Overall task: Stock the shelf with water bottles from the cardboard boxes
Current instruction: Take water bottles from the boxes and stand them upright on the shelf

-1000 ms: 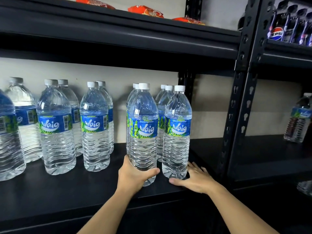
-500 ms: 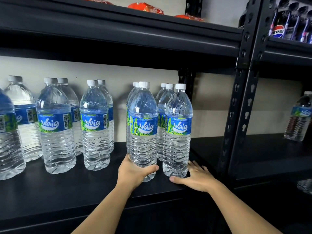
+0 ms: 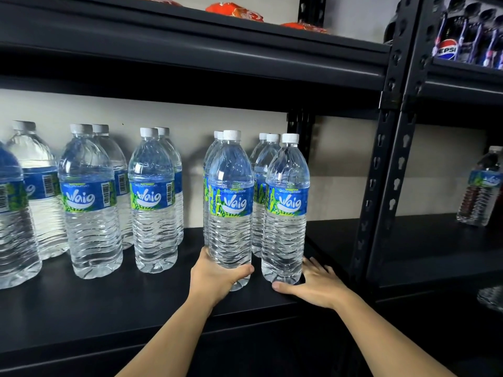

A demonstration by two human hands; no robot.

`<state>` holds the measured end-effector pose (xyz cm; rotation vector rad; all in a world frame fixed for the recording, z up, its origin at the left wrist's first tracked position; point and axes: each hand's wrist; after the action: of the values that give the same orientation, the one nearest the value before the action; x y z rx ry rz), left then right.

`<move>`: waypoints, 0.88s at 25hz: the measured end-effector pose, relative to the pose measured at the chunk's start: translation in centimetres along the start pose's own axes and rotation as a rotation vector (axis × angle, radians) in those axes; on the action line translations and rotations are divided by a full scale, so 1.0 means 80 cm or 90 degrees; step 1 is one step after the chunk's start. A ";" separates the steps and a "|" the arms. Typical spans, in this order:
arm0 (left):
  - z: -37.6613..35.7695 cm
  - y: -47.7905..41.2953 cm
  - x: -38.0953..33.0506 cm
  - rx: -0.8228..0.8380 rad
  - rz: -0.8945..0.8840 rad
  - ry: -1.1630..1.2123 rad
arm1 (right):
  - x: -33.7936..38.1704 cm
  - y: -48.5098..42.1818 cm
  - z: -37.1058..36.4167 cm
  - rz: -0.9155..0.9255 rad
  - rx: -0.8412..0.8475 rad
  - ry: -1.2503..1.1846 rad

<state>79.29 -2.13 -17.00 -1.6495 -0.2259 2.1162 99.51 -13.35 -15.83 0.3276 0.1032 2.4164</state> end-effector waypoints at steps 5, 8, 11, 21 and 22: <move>0.001 0.005 -0.008 -0.004 -0.009 0.008 | -0.001 0.000 -0.002 0.004 -0.027 -0.006; 0.003 0.011 -0.009 -0.007 -0.031 0.003 | -0.001 0.003 -0.005 0.008 -0.045 -0.024; 0.007 0.021 -0.016 -0.004 -0.074 -0.041 | -0.001 0.012 -0.012 -0.003 -0.082 -0.052; -0.019 0.141 -0.075 -0.267 -0.316 -0.151 | -0.057 0.107 -0.021 0.043 -0.146 -0.178; -0.030 0.151 -0.087 -0.229 -0.341 -0.155 | -0.069 0.120 -0.020 0.038 -0.151 -0.193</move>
<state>79.95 -16.24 -16.26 -1.3000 -1.0510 1.9138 97.09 -24.21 -16.99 0.5877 -0.3288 2.3746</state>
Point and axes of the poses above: each hand's wrist, its own y-axis away from the middle knuckle, its own z-axis out of the back of the hand, x = y × z, and after that the axes turned 14 degrees about -z, right-handed
